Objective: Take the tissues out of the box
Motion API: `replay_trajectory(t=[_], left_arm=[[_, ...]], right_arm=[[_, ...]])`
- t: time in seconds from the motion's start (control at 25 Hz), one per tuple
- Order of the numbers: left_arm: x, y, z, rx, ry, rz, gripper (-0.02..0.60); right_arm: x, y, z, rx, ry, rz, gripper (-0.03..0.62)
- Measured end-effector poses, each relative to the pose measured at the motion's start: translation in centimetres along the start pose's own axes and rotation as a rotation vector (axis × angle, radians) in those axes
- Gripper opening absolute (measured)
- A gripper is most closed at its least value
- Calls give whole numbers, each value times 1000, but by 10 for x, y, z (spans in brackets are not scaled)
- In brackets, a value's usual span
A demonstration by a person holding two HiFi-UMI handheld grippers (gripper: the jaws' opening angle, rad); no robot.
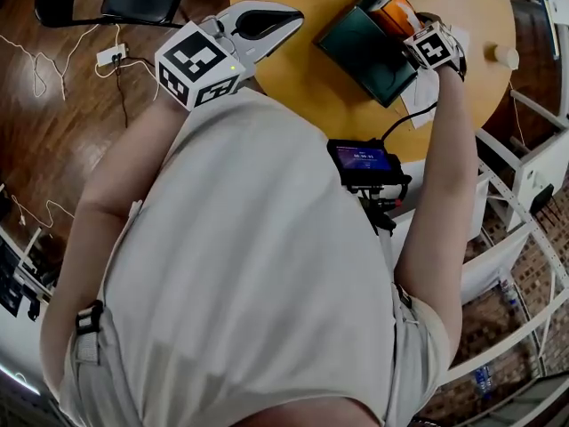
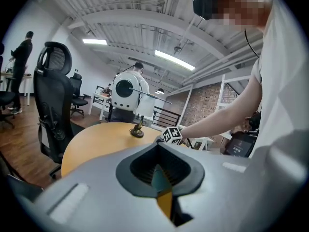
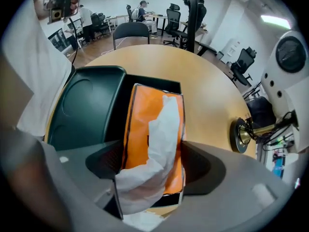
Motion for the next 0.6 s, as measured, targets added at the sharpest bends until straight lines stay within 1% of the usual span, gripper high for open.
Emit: replay_trajectory(t=[0.12, 0.24, 0.36, 0.44, 0.6], left_arm=[[5, 2, 6, -1, -8, -3, 0], [1, 5, 13, 0, -28, 5, 0], [2, 11, 21, 8, -57, 20, 0], [5, 15, 27, 17, -79, 28, 0], [12, 23, 40, 35, -133, 46, 0]], right_arm=[[1, 2, 4, -2, -17, -10, 336], [7, 0, 0, -6, -32, -4, 293], [9, 3, -12, -30, -58, 9, 284], [6, 4, -25, -51, -102, 20, 282], [-3, 0, -63, -80, -220, 32, 284]])
Point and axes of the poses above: the fingertips, and each gripper's own axes: z forward along the fingers, x to its left, y out of its top, the point moved 9 cm from there along -z, backward along the fingers, and after that the axes turned 13 degrees about x, right-handed, at the moved point
